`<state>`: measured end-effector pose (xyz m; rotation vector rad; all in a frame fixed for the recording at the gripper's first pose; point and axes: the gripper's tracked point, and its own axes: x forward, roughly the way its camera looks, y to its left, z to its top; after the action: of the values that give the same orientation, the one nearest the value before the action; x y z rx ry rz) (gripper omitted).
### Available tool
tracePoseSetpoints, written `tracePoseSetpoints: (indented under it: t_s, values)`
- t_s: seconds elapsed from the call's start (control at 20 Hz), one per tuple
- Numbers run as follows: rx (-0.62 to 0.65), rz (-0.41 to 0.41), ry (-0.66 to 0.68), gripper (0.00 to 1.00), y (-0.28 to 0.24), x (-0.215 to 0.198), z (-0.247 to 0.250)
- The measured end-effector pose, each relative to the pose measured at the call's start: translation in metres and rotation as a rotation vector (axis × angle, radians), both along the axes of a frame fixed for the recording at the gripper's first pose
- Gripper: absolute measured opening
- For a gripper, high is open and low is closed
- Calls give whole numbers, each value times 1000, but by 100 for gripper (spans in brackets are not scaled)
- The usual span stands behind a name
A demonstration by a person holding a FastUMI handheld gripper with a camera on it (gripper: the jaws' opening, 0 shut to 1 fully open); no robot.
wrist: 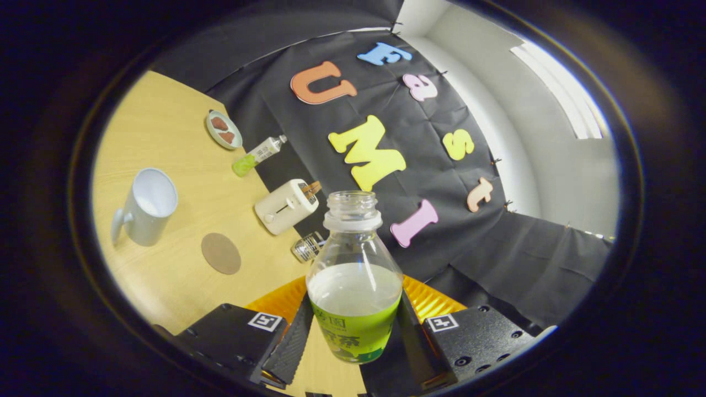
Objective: Take the bottle from table, then pour the juice into the cup, finally place the bottle on the coaster
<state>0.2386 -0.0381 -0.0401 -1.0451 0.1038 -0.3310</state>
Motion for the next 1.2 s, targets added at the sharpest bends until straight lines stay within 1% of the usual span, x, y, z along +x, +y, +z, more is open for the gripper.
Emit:
tracePoseSetpoints:
  t_s: [0.35,0.45,0.6,0.85,1.0,1.2]
  values:
    - [-243,33,14,80,35,13,-5]
    - [-312,24,0,80,39,16,-4]
    - [-344,13,15,80,41,24,-13]
    - [-430,2,7,80,50,37,-16]
    - [-487,11,-5,80,62,42,-13]
    - [-582,21,-9,80,78,39,-16]
